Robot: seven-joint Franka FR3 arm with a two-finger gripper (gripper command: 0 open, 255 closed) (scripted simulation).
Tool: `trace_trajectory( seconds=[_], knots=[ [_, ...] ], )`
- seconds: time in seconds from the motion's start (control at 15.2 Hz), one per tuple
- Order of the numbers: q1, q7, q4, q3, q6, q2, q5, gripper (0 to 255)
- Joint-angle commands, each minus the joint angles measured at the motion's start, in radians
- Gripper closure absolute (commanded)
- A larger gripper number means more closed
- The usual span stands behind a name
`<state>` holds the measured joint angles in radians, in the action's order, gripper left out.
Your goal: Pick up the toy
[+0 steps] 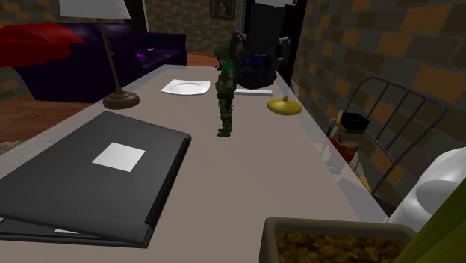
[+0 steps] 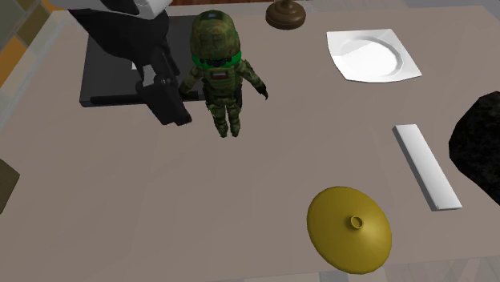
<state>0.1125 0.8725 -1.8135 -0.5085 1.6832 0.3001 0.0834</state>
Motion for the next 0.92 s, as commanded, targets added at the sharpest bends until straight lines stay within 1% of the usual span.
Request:
trace_trajectory(
  seconds=[0.0,0.2,0.66,0.86],
  knots=[
    [0.010,0.104,0.100,-0.056,-0.012,-0.093,-0.048,0],
    [0.005,0.248,0.260,-0.127,-0.047,-0.245,-0.147,0],
    [0.003,0.241,0.132,-0.115,0.054,-0.211,-0.127,0],
    [0.004,0.241,0.122,-0.114,0.063,-0.209,-0.126,0]
  ],
)
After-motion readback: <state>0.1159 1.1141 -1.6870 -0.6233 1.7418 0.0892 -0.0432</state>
